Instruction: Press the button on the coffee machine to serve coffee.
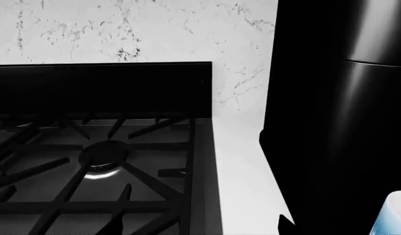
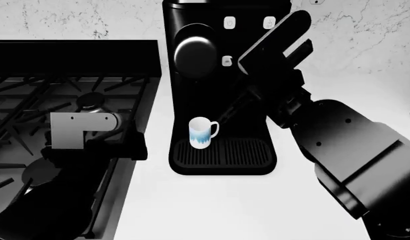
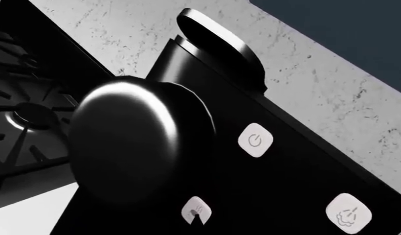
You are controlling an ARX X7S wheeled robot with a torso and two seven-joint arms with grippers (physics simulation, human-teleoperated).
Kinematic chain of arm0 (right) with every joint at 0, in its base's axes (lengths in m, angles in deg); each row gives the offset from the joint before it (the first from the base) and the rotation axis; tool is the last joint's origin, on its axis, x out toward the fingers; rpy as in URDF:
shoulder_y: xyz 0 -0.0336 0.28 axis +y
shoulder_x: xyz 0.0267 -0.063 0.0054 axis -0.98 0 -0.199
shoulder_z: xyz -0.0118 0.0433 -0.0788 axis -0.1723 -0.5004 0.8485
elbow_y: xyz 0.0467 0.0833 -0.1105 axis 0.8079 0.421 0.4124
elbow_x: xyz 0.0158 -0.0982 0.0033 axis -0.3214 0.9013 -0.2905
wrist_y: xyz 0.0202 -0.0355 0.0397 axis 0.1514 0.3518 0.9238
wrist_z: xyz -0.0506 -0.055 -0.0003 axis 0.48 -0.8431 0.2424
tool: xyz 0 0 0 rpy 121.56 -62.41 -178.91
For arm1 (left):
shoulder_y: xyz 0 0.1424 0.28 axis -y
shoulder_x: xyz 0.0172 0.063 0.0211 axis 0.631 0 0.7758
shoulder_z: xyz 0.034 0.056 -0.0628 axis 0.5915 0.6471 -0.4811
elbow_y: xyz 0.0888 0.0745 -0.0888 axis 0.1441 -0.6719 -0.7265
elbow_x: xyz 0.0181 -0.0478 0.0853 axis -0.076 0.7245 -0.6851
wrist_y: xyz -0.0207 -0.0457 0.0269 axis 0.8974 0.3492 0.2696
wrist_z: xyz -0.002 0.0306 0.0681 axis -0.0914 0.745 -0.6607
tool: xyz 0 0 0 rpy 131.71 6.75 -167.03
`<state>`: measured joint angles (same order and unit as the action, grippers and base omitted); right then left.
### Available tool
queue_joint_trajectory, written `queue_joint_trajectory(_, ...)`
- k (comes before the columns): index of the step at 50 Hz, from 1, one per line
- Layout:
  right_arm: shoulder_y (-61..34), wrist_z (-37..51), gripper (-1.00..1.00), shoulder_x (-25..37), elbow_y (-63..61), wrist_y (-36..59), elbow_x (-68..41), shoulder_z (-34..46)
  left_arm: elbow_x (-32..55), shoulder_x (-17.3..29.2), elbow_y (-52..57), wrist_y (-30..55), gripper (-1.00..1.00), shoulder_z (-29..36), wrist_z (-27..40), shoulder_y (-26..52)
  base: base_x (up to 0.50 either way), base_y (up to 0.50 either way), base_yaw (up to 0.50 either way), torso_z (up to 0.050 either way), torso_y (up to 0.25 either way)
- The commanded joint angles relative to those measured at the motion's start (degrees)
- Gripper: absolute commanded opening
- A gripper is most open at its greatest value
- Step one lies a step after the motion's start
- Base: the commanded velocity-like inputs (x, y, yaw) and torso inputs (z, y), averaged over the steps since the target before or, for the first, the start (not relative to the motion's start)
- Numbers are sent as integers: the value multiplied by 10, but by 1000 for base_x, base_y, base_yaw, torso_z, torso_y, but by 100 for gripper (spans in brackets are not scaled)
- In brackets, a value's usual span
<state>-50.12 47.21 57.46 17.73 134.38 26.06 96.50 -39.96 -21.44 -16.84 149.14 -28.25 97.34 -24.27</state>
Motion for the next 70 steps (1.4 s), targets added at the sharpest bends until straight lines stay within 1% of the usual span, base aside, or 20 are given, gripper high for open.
queue_joint_trajectory(1, -2, -4, -100, -1, 14, -11, 3, 4, 2, 1, 0, -1, 100, 0, 3, -1, 0, 0, 0, 0, 0)
queue_joint_trajectory(18, -13, -18, -100, -7, 56, -40, 11, 11, 8, 6, 2, -1, 100, -3, 4, -4, 0, 0, 0, 0, 0)
queue_joint_trajectory(40, -13, -21, -100, -12, 70, -44, 9, 18, 11, 10, -3, -9, 100, -2, 5, -6, 0, 0, 0, 0, 0)
queue_joint_trajectory(52, -17, -34, -100, -19, 109, -76, 17, 25, 13, 12, -3, -10, 100, -3, 8, -8, 0, 0, 0, 0, 0)
queue_joint_trajectory(70, -20, -34, -100, -21, 116, -78, 18, 29, 17, 14, -2, -14, 100, -6, 11, -13, 0, 0, 0, 0, 0)
